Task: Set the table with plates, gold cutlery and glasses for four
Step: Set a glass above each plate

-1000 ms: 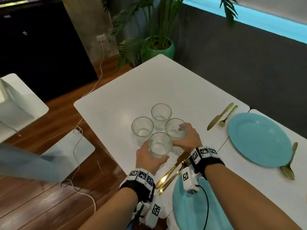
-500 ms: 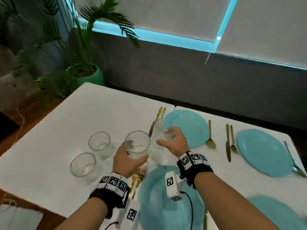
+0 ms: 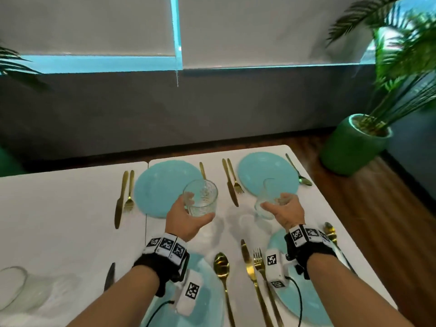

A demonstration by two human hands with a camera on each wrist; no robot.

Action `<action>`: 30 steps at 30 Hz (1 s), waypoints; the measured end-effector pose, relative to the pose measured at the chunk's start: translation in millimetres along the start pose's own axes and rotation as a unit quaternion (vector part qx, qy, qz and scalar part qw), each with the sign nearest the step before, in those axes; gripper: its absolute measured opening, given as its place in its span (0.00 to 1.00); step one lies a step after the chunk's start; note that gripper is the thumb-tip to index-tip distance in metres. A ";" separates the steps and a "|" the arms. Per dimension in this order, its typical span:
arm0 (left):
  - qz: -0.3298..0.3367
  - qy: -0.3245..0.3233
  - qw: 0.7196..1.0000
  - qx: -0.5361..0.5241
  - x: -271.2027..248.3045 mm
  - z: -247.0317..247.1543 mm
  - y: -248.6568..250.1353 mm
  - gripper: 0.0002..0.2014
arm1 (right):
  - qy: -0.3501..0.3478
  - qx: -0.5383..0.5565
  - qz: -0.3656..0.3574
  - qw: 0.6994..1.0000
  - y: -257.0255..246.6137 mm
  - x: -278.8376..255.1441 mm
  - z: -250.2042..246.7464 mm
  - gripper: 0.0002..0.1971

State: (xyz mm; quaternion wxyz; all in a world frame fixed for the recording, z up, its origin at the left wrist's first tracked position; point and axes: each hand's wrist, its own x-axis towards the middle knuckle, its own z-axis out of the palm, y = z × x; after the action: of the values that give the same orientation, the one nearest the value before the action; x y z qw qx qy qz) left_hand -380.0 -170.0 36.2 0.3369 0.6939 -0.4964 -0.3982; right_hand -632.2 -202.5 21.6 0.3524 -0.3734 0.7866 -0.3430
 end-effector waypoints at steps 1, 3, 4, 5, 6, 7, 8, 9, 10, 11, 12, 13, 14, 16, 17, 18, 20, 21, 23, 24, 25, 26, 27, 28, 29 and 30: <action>0.000 -0.012 1.000 0.001 2.3 13.0 5.2 0.37 | 0.020 -0.010 0.020 1.000 7.6 9.1 -11.5 0.34; 0.000 -0.035 0.999 0.005 7.4 37.2 13.8 0.38 | 0.049 -0.024 0.052 0.997 19.9 24.9 -30.7 0.35; 0.000 -0.044 0.999 0.006 10.4 48.7 16.7 0.38 | 0.060 -0.031 0.064 0.996 24.8 31.5 -38.8 0.35; -0.004 -0.051 0.999 0.007 14.2 59.8 18.4 0.38 | 0.069 -0.035 0.074 0.994 29.5 38.4 -45.0 0.36; -0.006 -0.054 0.999 0.009 18.0 70.4 19.8 0.38 | 0.077 -0.040 0.082 0.993 34.0 45.2 -50.5 0.36; -0.012 -0.058 0.998 0.013 21.1 79.7 21.2 0.38 | 0.085 -0.042 0.087 0.992 38.1 51.8 -54.8 0.37; -0.015 -0.064 0.998 0.018 23.4 87.9 23.3 0.37 | 0.092 -0.044 0.091 0.991 41.4 57.4 -58.1 0.37; -0.019 -0.071 0.997 0.026 25.8 95.6 25.4 0.36 | 0.099 -0.047 0.093 0.990 44.8 63.1 -61.0 0.38; -0.018 -0.077 0.996 0.032 27.9 102.7 27.6 0.36 | 0.104 -0.052 0.093 0.989 47.6 67.8 -62.8 0.38; -0.018 -0.082 0.996 0.034 29.0 107.5 29.3 0.36 | 0.106 -0.058 0.092 0.988 49.9 71.1 -63.6 0.39; -0.015 -0.087 0.996 0.032 30.3 113.7 31.7 0.36 | 0.108 -0.066 0.090 0.988 52.1 75.1 -65.2 0.39; -0.014 -0.091 0.995 0.030 31.9 119.6 32.9 0.36 | 0.109 -0.072 0.089 0.987 54.2 79.3 -66.7 0.39; -0.011 -0.096 0.995 0.030 33.0 124.8 34.2 0.36 | 0.110 -0.074 0.089 0.987 56.0 82.4 -68.0 0.39; -0.008 -0.102 0.994 0.035 34.0 133.0 36.3 0.36 | 0.106 -0.070 0.094 0.987 59.4 86.8 -69.7 0.39; -0.008 -0.103 0.994 0.034 34.5 136.6 37.0 0.36 | 0.107 -0.066 0.098 0.987 61.3 88.6 -70.4 0.40; -0.008 -0.103 0.994 0.034 35.0 139.9 37.5 0.36 | 0.108 -0.062 0.100 0.987 63.1 89.9 -71.2 0.40; -0.009 -0.105 0.994 0.034 35.4 146.2 36.7 0.36 | 0.108 -0.051 0.102 0.988 67.4 92.4 -72.3 0.41; -0.010 -0.107 0.994 0.032 35.4 149.0 35.6 0.36 | 0.108 -0.045 0.102 0.988 69.5 94.0 -72.7 0.40; -0.013 -0.111 0.993 0.028 35.8 154.2 32.5 0.37 | 0.105 -0.039 0.100 0.989 73.5 96.9 -73.4 0.40; -0.015 -0.113 0.993 0.027 35.8 156.8 31.0 0.37 | 0.103 -0.038 0.100 0.989 75.3 97.8 -74.0 0.40; -0.016 -0.113 0.993 0.026 35.6 159.1 30.0 0.38 | 0.102 -0.038 0.100 0.989 76.9 98.6 -74.6 0.40; -0.017 -0.114 0.993 0.026 35.3 161.4 29.5 0.38 | 0.100 -0.038 0.100 0.989 78.5 99.4 -75.5 0.40; -0.016 -0.115 0.993 0.028 35.0 163.7 29.4 0.38 | 0.099 -0.040 0.101 0.989 79.9 100.0 -76.2 0.41; -0.016 -0.117 0.993 0.029 34.6 166.0 29.4 0.38 | 0.098 -0.045 0.101 0.989 81.0 100.5 -76.9 0.42; -0.015 -0.121 0.992 0.029 34.4 168.5 29.2 0.38 | 0.097 -0.052 0.100 0.989 81.9 100.6 -77.8 0.43; -0.014 -0.125 0.992 0.030 34.2 170.9 28.9 0.38 | 0.095 -0.062 0.099 0.989 82.2 99.9 -78.9 0.46</action>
State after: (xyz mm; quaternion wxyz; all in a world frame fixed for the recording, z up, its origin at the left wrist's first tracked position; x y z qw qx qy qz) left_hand -537.3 -223.2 -24.1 0.2459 0.6552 -0.5364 -0.4717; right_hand -771.8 -223.6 -33.4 0.2850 -0.2804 0.8692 -0.2909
